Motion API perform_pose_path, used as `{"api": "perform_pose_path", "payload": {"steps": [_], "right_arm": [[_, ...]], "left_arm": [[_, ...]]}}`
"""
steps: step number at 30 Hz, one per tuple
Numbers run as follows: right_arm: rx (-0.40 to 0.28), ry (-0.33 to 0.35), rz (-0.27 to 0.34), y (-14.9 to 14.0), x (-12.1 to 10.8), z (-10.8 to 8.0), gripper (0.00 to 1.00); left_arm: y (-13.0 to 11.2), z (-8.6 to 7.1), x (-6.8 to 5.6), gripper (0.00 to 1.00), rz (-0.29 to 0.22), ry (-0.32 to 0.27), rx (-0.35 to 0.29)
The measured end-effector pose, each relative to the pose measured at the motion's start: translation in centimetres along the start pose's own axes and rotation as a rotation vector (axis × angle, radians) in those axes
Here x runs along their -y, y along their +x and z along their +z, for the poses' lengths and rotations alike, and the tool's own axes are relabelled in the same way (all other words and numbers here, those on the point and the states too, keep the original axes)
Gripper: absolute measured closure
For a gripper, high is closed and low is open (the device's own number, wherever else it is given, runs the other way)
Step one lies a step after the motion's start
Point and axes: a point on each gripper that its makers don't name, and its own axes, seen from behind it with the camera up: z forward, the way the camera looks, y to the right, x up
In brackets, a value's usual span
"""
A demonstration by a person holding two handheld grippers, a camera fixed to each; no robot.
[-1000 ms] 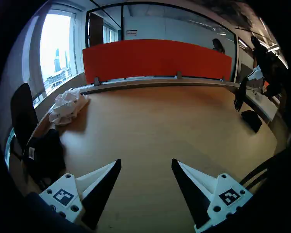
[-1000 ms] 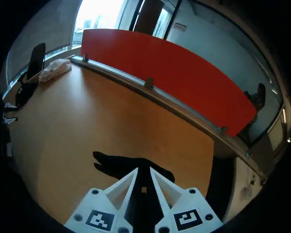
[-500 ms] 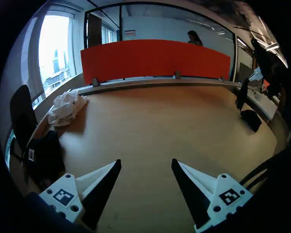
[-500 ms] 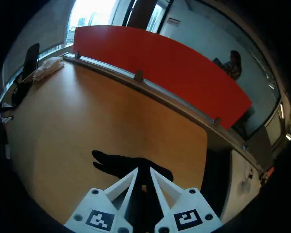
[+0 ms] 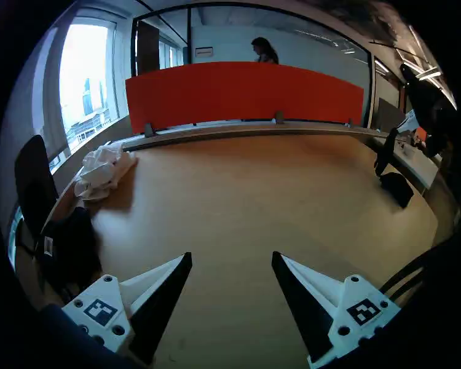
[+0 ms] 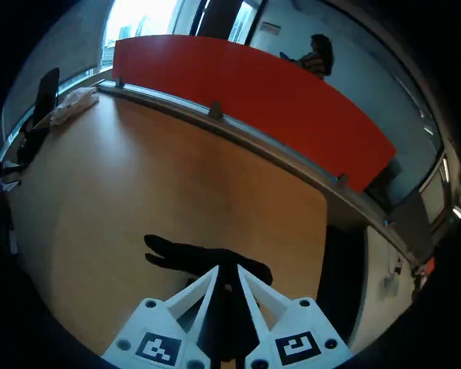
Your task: Fold towel
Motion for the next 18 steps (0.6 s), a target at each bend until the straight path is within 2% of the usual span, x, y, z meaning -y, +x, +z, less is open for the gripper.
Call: {"api": "perform_pose_path", "payload": {"steps": [9,18], "right_arm": [[0.043,-0.018,0.033,-3.4,-0.6,-0.8,0.94],[0.105,-0.039,0.084,-8.1,-1.4,-1.8,0.94]], "left_arm": [[-0.1,-0.1,0.3,0.04,0.003,0.003,0.003],[-0.2,-0.2,0.4,0.04,0.006,0.003,0.008]]}}
